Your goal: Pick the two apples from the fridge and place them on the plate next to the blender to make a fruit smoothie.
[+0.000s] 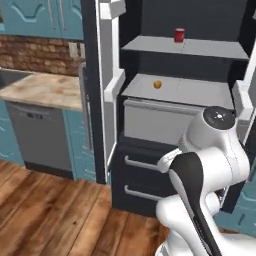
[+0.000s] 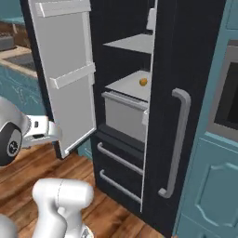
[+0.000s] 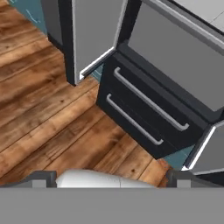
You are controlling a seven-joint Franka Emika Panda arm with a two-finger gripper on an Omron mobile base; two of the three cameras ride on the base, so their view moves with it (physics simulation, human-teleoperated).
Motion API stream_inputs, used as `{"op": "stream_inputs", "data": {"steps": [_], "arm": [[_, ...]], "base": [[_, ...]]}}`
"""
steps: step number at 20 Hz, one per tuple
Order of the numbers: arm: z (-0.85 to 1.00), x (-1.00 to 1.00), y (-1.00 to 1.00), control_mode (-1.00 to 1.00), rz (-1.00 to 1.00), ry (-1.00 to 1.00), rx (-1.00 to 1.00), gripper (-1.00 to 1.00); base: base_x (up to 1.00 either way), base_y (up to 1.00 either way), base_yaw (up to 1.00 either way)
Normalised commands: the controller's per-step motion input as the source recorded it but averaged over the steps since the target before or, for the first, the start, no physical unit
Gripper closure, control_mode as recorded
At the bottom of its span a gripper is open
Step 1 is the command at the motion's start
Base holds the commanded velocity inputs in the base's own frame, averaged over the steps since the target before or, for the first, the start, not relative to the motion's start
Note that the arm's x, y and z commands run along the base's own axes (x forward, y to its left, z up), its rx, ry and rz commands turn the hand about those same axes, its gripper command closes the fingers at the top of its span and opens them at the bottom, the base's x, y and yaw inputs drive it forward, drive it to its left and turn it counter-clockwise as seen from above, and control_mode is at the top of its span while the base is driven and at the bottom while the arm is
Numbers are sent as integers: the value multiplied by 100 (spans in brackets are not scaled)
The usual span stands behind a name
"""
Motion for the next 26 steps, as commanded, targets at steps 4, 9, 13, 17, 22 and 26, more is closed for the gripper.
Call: {"op": "stream_inputs", "data": {"steps": [4,9,13,17,22,26], "arm": [[0,0,0,100,0,0,0,-100],[0,0,0,100,0,0,0,-100],[0,0,0,100,0,0,0,-100],[0,0,0,100,0,0,0,-100],[0,0,0,100,0,0,0,-100],[0,0,0,100,0,0,0,-100]], "base": [[23,0,-70],[36,1,-46],[11,37,-2],[29,72,-20],[43,46,-27],[36,0,-34]]}}
